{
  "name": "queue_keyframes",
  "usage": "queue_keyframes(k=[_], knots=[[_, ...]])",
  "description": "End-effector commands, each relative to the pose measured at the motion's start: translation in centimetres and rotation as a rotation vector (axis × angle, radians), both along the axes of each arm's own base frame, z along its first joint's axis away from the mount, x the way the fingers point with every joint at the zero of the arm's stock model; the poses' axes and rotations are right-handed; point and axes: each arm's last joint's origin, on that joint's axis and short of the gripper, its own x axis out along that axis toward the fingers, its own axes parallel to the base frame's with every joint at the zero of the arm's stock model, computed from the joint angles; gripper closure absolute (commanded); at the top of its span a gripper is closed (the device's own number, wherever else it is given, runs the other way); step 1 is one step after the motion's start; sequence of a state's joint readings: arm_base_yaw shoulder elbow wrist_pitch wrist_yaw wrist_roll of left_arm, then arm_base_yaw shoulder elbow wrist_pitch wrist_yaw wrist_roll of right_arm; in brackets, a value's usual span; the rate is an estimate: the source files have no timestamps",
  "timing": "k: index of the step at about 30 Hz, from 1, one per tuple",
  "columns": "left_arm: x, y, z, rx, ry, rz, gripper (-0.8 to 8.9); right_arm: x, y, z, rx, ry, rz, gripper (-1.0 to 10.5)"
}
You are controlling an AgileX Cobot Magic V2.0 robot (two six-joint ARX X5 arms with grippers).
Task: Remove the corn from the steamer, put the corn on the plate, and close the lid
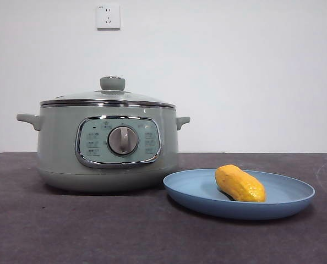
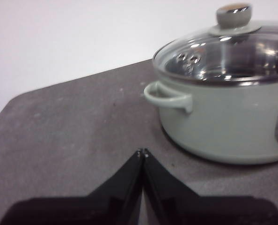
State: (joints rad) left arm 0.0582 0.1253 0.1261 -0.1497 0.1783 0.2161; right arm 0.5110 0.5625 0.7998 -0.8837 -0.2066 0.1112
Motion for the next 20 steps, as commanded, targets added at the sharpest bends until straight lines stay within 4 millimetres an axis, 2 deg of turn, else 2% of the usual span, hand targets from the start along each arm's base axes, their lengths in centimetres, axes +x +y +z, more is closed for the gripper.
queue_keyframes(k=[1,6,20], knots=[[0.0,0.1,-1.5,-0.047,-0.003,0.040,8.17,0.0,0.0,-0.1,-0.005,-0.002,0.003,9.5],[-0.2,0.3,-3.5,-0.113,0.037,0.121,8.17,0.0,0.0,-0.1,-0.005,-0.001,0.003,9.5],[-0.2,0.4,-3.5,-0.150,0.039,0.154,8.17,0.0,0.0,-0.1,-0.006,-0.001,0.003,9.5]])
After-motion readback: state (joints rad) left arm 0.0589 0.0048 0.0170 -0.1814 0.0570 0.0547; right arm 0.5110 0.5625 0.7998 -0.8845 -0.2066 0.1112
